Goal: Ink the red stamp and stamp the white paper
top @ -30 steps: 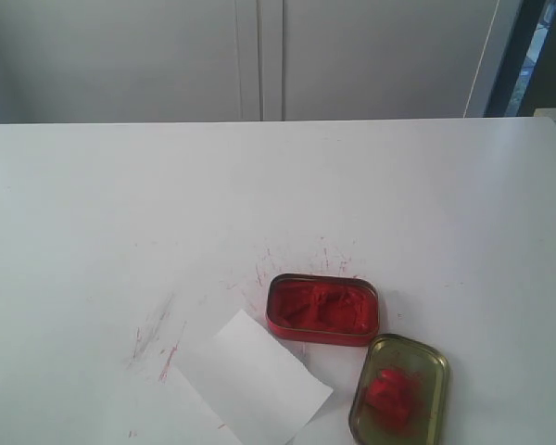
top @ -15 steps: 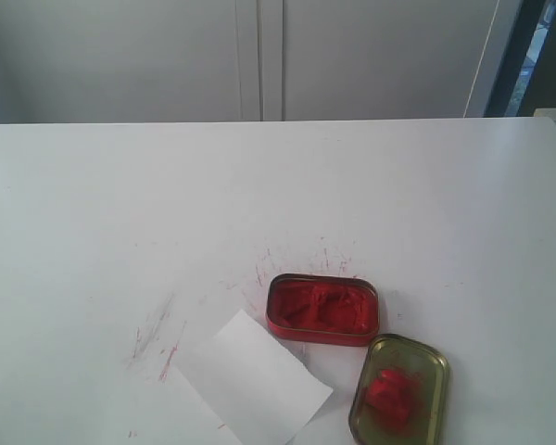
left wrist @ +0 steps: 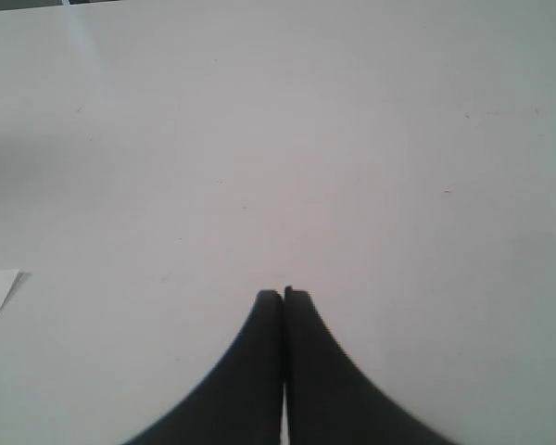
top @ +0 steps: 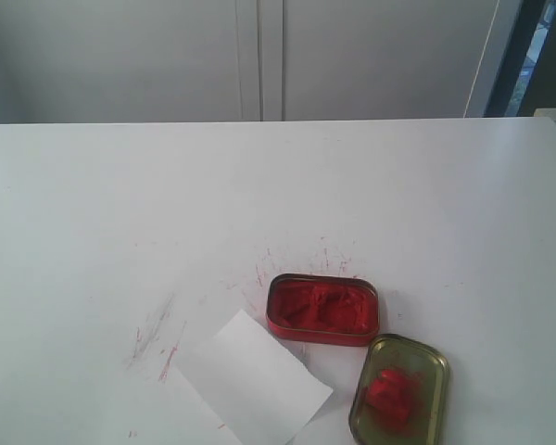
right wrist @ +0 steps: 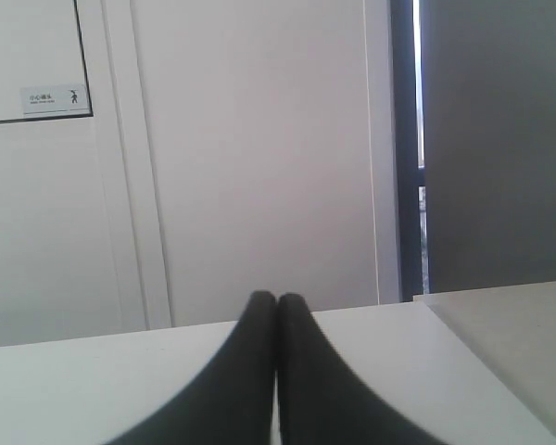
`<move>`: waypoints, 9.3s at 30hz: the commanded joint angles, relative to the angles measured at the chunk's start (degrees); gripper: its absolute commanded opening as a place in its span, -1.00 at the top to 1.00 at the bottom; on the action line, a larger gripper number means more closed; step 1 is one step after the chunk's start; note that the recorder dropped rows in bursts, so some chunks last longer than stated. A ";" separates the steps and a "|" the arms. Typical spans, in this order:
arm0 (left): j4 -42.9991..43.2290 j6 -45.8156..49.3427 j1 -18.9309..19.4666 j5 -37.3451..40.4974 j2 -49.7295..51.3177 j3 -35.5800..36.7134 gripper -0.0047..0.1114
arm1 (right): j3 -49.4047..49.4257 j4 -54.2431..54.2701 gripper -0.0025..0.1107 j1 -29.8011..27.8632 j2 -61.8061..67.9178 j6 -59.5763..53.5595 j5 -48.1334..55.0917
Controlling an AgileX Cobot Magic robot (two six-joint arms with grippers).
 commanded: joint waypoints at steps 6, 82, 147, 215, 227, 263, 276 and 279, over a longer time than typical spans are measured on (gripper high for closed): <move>-0.57 0.00 0.13 0.07 0.39 -0.32 0.92 | -0.31 -0.40 0.96 0.22 -0.32 -0.84 1.09; -0.57 0.00 0.13 0.07 0.39 -0.32 0.92 | -26.62 -2.20 0.96 0.22 24.77 -0.67 36.06; -0.57 0.00 0.13 0.07 0.39 -0.32 0.92 | -45.55 18.24 0.96 20.27 70.60 -28.27 61.32; -0.57 0.00 0.13 0.07 0.39 -0.32 0.92 | -50.99 -3.55 0.47 38.09 95.21 -22.91 53.19; -0.57 0.00 0.13 0.07 0.39 -0.32 0.92 | -50.99 -3.55 0.47 38.09 95.21 -22.91 52.39; -0.57 0.00 0.13 0.07 0.39 -0.32 0.92 | -48.15 -3.89 0.68 38.09 95.30 -22.91 49.30; -0.57 0.00 0.13 0.07 0.39 -0.32 0.92 | -48.27 -4.30 0.96 38.09 95.30 -22.65 49.97; -0.57 0.00 0.13 0.07 0.39 -0.32 0.92 | -49.64 -5.21 0.96 37.96 94.18 -22.65 53.39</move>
